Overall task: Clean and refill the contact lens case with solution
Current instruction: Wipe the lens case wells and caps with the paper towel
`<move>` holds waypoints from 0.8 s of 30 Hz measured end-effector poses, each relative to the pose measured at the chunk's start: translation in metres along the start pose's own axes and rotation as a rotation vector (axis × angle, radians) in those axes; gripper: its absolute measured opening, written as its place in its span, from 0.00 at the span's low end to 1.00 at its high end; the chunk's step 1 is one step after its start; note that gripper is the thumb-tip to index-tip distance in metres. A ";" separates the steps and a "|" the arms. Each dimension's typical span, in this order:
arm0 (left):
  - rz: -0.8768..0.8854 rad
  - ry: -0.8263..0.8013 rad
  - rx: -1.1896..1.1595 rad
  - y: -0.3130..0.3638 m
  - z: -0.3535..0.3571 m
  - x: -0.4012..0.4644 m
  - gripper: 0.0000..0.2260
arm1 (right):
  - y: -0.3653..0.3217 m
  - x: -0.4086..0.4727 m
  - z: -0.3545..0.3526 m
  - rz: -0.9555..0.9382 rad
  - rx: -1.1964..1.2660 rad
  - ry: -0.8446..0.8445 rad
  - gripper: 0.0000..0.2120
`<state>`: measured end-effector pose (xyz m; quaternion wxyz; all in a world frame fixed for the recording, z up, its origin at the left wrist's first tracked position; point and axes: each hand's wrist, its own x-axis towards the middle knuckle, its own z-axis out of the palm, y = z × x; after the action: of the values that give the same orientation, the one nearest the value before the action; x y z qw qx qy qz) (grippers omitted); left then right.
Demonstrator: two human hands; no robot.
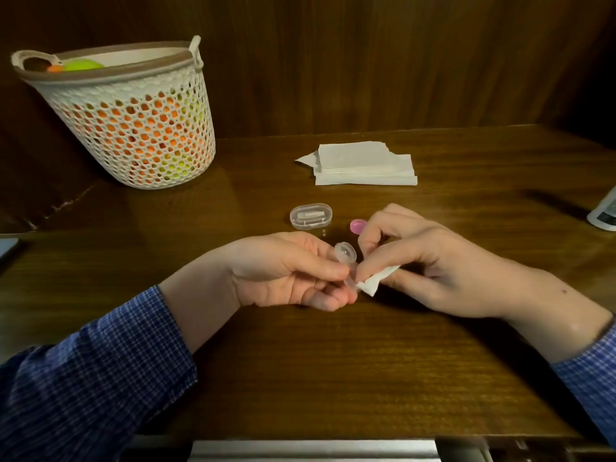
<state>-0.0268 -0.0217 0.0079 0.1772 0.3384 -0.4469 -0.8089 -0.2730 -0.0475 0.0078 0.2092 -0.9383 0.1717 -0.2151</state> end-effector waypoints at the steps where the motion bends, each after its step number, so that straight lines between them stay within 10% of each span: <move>1: -0.026 -0.019 -0.009 0.001 -0.002 -0.001 0.08 | -0.001 0.000 0.001 -0.020 -0.009 0.010 0.12; 13: -0.082 -0.089 -0.096 0.001 -0.001 0.001 0.11 | 0.001 0.000 0.014 -0.166 -0.089 0.222 0.11; 24: 0.063 0.198 0.117 0.001 0.009 -0.002 0.10 | -0.002 0.000 0.013 0.041 0.043 0.126 0.16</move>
<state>-0.0319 -0.0155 0.0133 0.2259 0.4123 -0.4839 -0.7381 -0.2660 -0.0417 -0.0019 0.2224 -0.9145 0.1993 -0.2731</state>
